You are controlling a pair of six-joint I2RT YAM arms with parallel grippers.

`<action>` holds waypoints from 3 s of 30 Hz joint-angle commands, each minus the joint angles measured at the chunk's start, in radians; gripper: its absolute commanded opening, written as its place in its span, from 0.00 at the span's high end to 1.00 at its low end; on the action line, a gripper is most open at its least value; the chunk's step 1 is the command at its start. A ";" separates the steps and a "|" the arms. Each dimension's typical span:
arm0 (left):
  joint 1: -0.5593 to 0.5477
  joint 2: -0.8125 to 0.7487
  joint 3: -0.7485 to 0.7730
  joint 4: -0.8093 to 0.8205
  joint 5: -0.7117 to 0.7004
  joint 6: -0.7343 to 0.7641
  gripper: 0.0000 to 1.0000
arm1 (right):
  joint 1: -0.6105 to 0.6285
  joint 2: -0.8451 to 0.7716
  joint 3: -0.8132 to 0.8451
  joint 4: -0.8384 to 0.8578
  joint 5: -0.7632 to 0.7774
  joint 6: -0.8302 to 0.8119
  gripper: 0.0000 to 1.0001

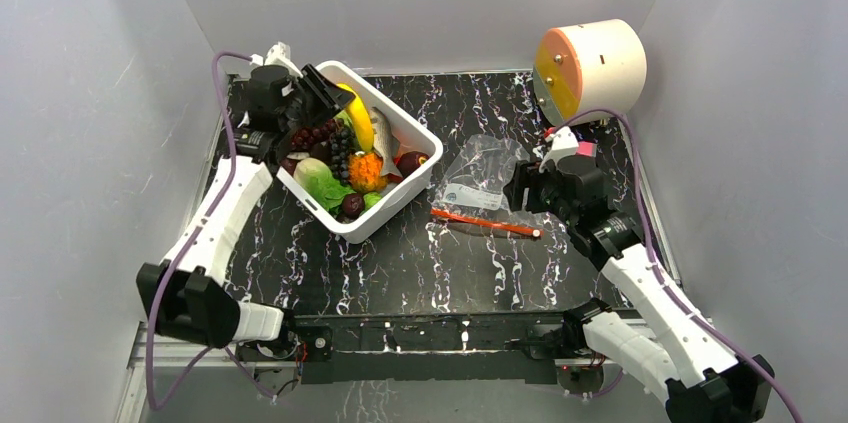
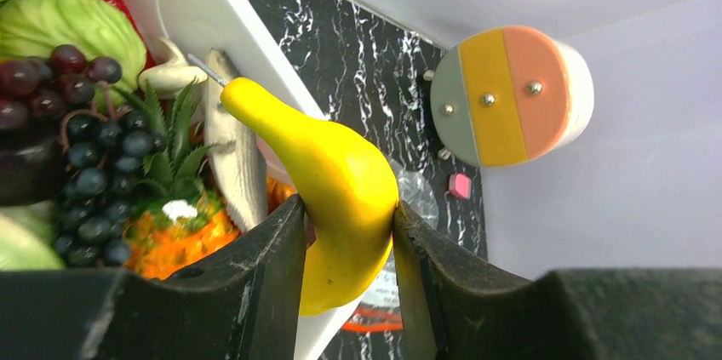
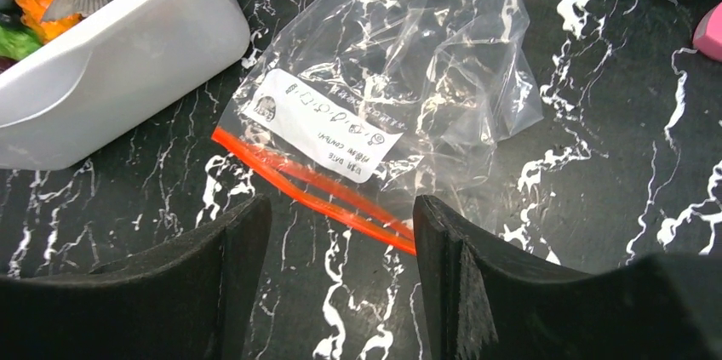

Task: Place the food in the zip-top bag and seal the zipper
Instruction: Pick up the fake fruit from the bin, then pick up the zipper food storage bag at the center of the board.

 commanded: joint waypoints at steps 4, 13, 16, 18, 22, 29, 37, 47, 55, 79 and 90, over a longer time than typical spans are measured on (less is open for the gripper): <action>-0.005 -0.146 -0.025 -0.212 0.044 0.167 0.83 | 0.012 0.031 -0.047 0.152 -0.024 -0.118 0.42; -0.005 -0.267 -0.008 -0.403 0.091 0.207 0.83 | 0.131 0.181 -0.072 0.242 -0.020 -0.387 0.45; -0.005 -0.301 -0.002 -0.444 0.069 0.213 0.83 | 0.200 0.188 -0.133 0.324 -0.044 -0.522 0.47; -0.005 -0.328 -0.007 -0.458 0.039 0.227 0.83 | 0.249 0.207 -0.162 0.361 -0.044 -0.617 0.47; -0.005 -0.357 -0.045 -0.459 -0.021 0.243 0.83 | 0.326 0.238 -0.243 0.513 0.042 -0.744 0.44; -0.005 -0.362 -0.048 -0.466 -0.015 0.245 0.83 | 0.402 0.298 -0.375 0.815 0.109 -0.927 0.37; -0.005 -0.383 -0.070 -0.452 -0.018 0.235 0.83 | 0.466 0.497 -0.476 1.087 0.325 -1.107 0.30; -0.005 -0.386 -0.069 -0.456 0.000 0.229 0.83 | 0.499 0.604 -0.521 1.290 0.456 -1.187 0.52; -0.006 -0.401 -0.087 -0.452 0.000 0.220 0.83 | 0.500 0.501 -0.498 1.255 0.441 -1.129 0.95; -0.005 -0.380 -0.185 -0.113 0.539 0.040 0.83 | 0.500 0.234 0.170 0.244 0.469 -0.197 1.00; -0.005 -0.326 -0.318 0.231 0.740 -0.225 0.85 | 0.500 0.259 0.401 -0.128 0.521 0.173 1.00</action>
